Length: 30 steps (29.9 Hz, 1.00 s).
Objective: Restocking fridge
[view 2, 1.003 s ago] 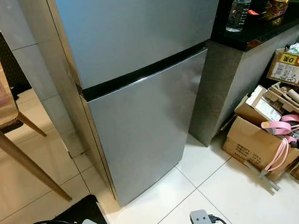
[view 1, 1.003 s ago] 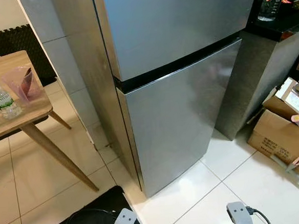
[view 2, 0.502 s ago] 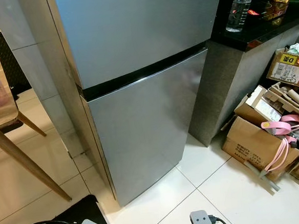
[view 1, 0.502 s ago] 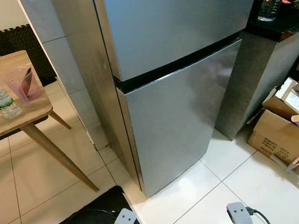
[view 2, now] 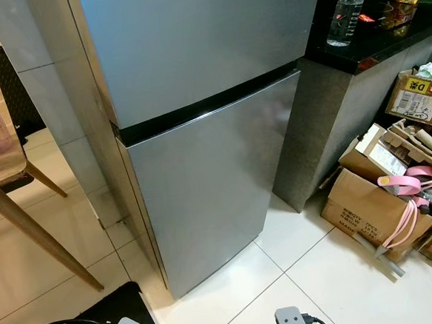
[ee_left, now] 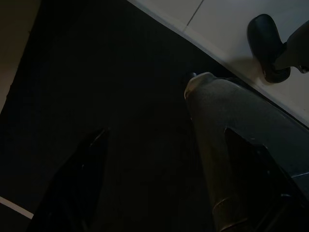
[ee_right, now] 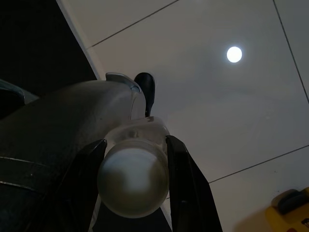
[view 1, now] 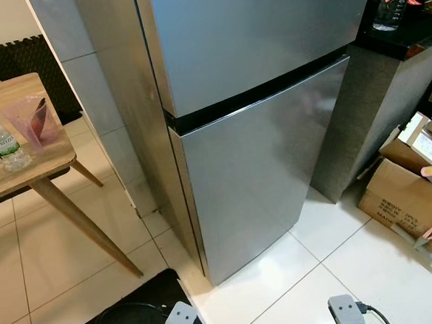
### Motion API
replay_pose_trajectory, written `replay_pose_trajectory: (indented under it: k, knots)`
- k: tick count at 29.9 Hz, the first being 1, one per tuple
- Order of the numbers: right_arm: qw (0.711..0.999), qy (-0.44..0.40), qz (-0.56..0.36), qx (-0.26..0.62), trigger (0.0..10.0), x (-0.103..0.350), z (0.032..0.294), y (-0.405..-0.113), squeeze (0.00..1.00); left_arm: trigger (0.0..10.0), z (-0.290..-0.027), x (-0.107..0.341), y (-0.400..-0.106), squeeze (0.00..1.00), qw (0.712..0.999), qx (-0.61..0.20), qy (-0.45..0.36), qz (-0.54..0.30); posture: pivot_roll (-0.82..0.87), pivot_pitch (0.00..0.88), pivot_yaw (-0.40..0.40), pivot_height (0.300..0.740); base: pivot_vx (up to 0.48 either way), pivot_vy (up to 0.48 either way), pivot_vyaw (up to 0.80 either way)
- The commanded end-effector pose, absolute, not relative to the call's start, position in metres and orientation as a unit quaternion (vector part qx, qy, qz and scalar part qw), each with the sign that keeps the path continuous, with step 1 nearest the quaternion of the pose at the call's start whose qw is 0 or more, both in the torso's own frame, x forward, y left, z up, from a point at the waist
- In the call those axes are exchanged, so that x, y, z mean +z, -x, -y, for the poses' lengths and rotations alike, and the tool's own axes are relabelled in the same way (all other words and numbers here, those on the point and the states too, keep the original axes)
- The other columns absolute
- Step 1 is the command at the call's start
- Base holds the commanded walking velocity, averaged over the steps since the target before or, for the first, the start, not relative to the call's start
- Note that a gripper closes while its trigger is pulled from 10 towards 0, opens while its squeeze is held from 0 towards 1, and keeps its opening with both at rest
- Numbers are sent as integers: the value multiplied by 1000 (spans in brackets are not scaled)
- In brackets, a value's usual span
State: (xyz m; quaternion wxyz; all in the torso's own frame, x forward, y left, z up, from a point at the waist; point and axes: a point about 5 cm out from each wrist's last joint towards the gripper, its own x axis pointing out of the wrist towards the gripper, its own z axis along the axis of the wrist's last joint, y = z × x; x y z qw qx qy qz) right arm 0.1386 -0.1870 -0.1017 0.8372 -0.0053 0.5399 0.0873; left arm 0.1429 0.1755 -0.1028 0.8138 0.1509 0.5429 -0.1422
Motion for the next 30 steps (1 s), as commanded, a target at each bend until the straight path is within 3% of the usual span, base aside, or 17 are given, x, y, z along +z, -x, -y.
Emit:
replay_pose_trajectory:
  k: [1,10,18,30]
  knots:
    - [835,-13,-542,94,10000,-103,179,-137,0,10000,-175,-106,-133,0,803,-147,-149,-558,-25,0,-8,740,0,0,0]
    - [835,-13,-541,101,10000,-103,172,-138,0,10000,-183,-105,-134,0,799,-150,-164,-559,-28,0,-22,740,0,0,0]
    - [831,9,-545,109,10000,-101,188,-138,0,10000,-163,-106,-138,0,809,-148,-134,-553,15,0,-31,740,0,0,0]
    - [837,-17,-536,110,10000,-102,171,-140,0,10000,-176,-102,-145,0,811,-150,-146,-546,15,0,-12,740,0,0,0]
